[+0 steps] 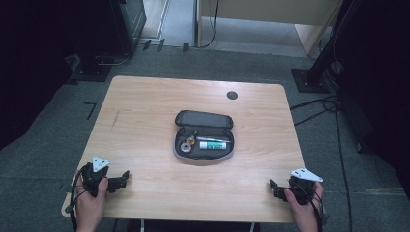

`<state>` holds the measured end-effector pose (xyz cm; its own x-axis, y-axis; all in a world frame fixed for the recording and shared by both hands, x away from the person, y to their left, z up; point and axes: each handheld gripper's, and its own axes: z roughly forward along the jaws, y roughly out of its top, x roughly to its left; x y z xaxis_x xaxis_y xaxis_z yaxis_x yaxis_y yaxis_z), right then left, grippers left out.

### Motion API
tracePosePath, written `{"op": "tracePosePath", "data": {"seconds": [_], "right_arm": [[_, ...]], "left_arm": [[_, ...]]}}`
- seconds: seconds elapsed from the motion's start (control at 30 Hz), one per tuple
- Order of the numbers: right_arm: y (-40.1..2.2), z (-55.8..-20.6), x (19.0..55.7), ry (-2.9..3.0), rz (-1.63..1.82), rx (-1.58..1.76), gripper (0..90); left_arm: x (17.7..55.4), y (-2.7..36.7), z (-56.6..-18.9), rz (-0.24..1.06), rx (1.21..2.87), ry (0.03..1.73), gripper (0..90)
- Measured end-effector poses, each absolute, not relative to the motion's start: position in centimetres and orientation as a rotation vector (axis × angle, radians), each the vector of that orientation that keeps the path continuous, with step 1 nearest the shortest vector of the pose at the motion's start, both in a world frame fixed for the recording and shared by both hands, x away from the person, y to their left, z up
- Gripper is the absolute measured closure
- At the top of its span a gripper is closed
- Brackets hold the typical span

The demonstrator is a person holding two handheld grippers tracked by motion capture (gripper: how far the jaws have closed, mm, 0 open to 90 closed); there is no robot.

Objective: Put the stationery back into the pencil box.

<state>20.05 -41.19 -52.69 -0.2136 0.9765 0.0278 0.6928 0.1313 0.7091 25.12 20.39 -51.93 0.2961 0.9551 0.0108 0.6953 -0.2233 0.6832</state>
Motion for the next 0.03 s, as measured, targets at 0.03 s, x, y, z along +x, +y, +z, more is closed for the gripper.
{"op": "tracePosePath", "data": {"seconds": [0.03], "right_arm": [[-41.19, -52.69, 20.05, 1.968, 0.845, 1.603, 0.0]], "left_arm": [[25.07, 20.34, -51.93, 0.596, 1.993, 1.473, 0.0]]}}
